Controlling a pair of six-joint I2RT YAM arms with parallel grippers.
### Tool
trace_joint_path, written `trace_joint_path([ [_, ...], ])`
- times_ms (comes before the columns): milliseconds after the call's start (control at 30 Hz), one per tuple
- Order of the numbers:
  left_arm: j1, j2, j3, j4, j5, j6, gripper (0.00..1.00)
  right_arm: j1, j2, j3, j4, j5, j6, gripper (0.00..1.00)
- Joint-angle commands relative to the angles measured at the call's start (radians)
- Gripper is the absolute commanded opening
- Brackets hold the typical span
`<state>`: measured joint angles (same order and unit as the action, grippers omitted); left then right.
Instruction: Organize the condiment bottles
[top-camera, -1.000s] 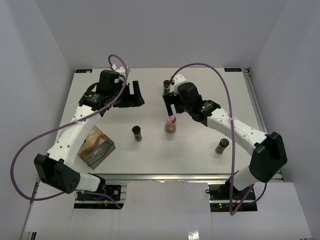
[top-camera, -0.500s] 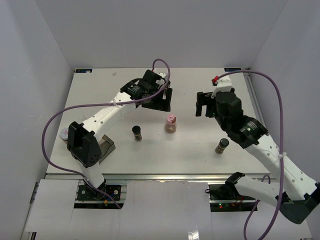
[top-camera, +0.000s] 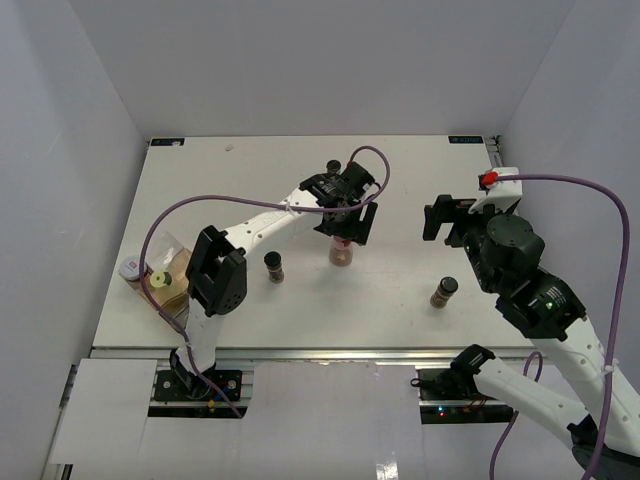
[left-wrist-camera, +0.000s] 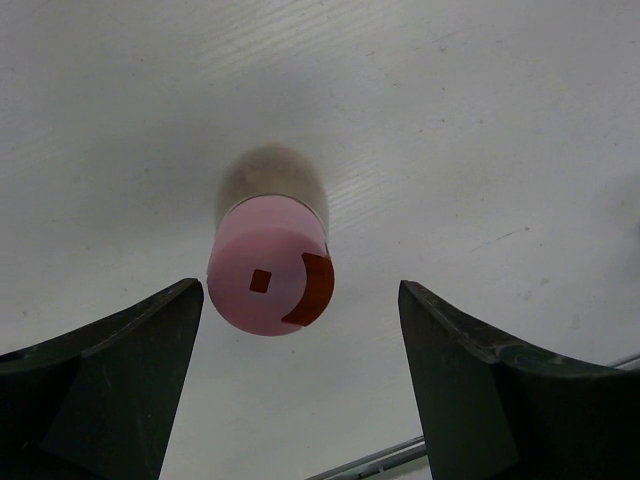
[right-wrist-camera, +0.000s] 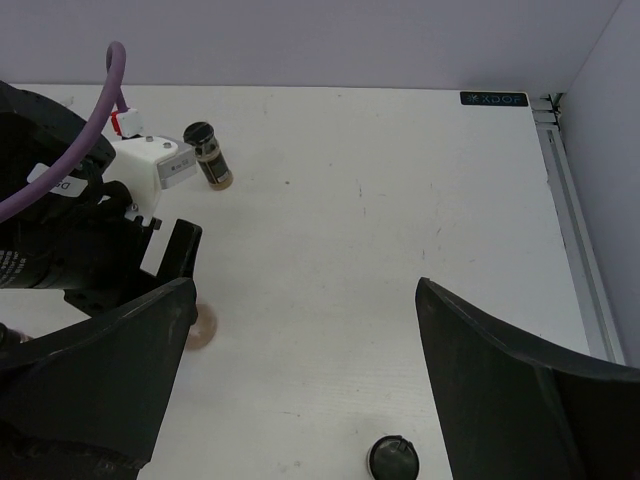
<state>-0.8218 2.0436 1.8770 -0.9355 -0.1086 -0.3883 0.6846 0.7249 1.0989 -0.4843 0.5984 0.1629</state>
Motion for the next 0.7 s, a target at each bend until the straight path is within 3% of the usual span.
trace_joint_path([
  [0,-0.013,0.014,0.075,-0.036,-0.093,-0.027,0.89,0.0,-0.035,-0.005,0.035,0.022,-0.024,0.97],
  [233,-0.017,0.043,0.075,-0.039,-0.135,-0.041,0.87,0.0,-0.054,-0.022,0.043,0.032,-0.033,0.98],
  [400,-0.017,0.049,0.063,-0.035,-0.126,-0.048,0.76,0.0,-0.061,-0.033,0.047,0.039,-0.037,0.98],
  [433,-0.017,0.048,0.062,-0.04,-0.128,-0.053,0.72,0.0,-0.061,-0.034,0.047,0.042,-0.037,0.98],
  [567,-0.017,0.039,0.064,-0.062,-0.143,-0.074,0.34,0.0,-0.059,-0.033,0.052,0.041,-0.039,0.98],
  [667,-0.017,0.032,0.066,-0.077,-0.148,-0.088,0.16,0.0,-0.053,-0.028,0.049,0.035,-0.037,0.98],
])
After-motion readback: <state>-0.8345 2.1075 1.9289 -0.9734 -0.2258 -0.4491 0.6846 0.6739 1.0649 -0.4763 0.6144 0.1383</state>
